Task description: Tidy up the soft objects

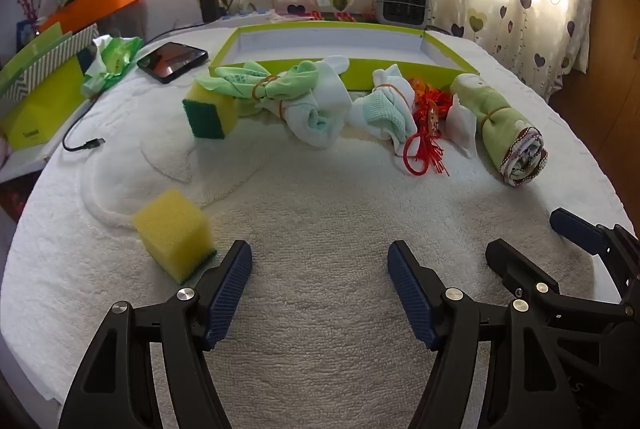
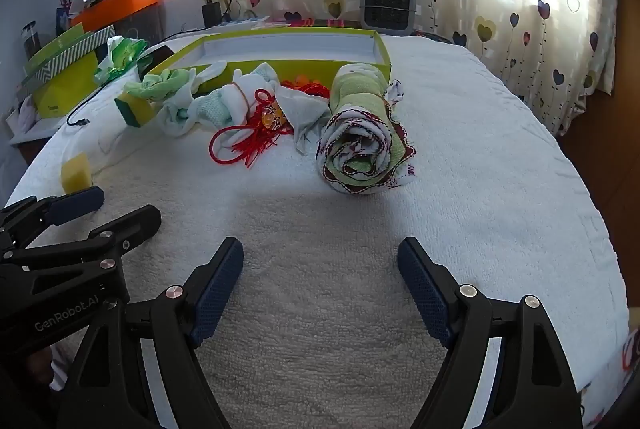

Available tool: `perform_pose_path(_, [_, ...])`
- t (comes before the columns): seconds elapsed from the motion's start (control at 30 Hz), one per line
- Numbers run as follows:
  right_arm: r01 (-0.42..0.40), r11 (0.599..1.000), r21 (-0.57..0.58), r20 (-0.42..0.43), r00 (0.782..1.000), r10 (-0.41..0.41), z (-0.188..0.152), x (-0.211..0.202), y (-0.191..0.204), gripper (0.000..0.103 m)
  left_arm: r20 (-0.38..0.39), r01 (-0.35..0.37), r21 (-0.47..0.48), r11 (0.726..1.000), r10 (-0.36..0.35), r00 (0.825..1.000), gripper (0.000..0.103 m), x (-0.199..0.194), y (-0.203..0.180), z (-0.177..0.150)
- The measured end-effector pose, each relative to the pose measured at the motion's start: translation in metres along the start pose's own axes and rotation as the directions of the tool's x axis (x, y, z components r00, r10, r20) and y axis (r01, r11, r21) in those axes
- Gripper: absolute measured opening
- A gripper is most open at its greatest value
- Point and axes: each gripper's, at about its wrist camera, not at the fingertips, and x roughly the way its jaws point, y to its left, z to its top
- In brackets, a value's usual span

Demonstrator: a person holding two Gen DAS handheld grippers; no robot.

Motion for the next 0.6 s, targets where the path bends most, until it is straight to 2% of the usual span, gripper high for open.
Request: perform_pose_path(0.6, [0.001,1.0,-0.001,0.003,1.0,-0.001,-0.0002,-0.0004,0.0,0.08,0.006,-0.003,0.002,1.0,0.003,1.0,0.07,-0.0002,0.0,0.0])
